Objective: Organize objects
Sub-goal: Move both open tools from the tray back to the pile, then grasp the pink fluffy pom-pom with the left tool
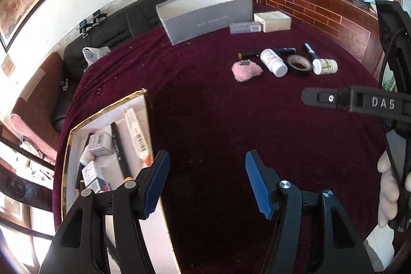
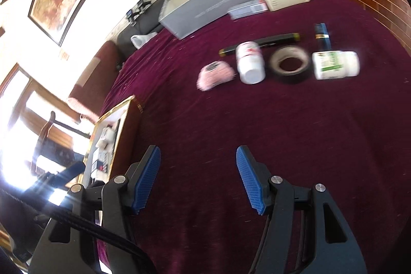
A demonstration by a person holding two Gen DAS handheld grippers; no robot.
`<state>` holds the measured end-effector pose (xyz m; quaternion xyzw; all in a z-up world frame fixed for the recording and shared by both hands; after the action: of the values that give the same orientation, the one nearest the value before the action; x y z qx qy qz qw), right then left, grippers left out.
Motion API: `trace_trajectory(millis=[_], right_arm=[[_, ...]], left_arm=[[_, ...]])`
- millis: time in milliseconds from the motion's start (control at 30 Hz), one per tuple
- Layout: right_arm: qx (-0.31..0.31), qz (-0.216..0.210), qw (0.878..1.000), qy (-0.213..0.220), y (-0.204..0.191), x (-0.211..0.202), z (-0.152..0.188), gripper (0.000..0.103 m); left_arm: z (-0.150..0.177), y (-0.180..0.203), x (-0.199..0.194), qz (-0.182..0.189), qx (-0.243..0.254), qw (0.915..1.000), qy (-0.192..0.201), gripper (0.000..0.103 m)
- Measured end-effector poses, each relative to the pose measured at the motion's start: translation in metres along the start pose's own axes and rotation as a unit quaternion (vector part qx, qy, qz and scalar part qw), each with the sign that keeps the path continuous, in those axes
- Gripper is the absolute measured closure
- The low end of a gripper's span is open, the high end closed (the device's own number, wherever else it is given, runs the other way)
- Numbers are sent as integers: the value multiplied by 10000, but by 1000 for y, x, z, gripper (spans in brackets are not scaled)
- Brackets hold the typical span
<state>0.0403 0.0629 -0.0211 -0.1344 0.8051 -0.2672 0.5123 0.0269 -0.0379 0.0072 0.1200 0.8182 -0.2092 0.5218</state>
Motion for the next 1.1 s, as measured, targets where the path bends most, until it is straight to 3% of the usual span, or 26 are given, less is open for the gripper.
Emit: trace_trajectory(millis=[233,367,567,633,733,833,933,1100], right_arm=[[405,9,9991,125,43,-10,-13,40],[558,91,9977,365,59,-20,-30,40],[580,378,9912,1128,69,-40,-77,39],[528,538,9879,1354,72,-44,-92,39],[552,470,9862,1485,79,-42,-103,39],[613,553,9846,1541,93,-37,-100,37],[734,600,9860,1374,105,-30,-99,37],[665,538,9847,1521,103,-38,-103,37]], left_arm=[[-7,16,31,250,12,9990,-370,48],[-18,10,50,970,-481,9923,-604,48],[-63,-1,60,1149,-875,9894,-161,48],[-85,10,64,1256,-611,9902,82,48],[-109,28,75,1102,-117,9934,281,48],[-135,38,95,845,151,9959,283,48],[-152,41,113,976,40,9951,166,48],[-171,48,138,1401,-215,9899,35,48]])
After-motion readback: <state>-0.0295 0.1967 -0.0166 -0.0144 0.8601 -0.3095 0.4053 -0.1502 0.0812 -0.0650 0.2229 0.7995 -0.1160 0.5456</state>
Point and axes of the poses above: each gripper's, at about its wrist camera, not at the fingertips, and x roughly the way its jaws point, y to its right, z to its underside, the point moved 10 cm from there along x, roughly the way its jaws point, and after that the axes turned 14 degrees about -y, right-handed, at the moved point
